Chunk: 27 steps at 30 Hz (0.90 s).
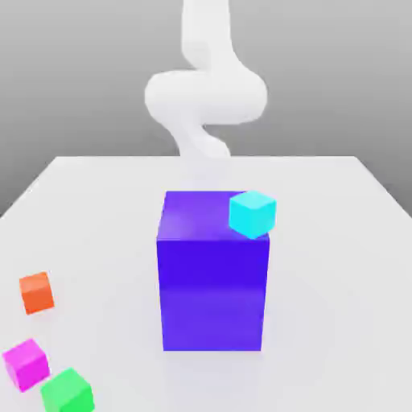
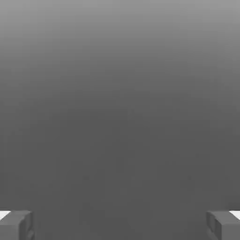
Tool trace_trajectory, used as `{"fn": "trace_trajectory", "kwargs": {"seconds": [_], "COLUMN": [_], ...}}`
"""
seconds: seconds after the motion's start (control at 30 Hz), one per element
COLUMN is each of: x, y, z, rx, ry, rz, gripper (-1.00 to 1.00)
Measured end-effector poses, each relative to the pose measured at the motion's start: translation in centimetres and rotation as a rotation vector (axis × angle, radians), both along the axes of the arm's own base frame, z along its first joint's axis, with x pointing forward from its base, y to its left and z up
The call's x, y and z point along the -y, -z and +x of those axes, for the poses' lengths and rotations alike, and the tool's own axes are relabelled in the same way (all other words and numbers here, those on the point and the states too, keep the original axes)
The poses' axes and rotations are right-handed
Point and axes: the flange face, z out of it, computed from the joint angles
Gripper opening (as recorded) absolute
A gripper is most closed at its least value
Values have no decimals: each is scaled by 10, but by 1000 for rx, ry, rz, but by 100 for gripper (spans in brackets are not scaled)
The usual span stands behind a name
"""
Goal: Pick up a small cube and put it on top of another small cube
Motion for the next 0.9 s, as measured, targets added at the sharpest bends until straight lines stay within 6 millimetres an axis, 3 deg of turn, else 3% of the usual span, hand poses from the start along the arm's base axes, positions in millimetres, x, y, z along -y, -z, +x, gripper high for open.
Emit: {"fn": "trace_trajectory", "kwargs": {"seconds": [0.23, 0.47, 0.7, 0.9], "x": [63, 129, 200, 244], "y": [106, 226, 352, 456], "z": [73, 107, 99, 65], "rx": [-183, -354, -519, -660], "ry": [127, 281, 471, 620], "rz": [103, 183, 239, 254], "gripper": [0, 0, 0, 0]}}
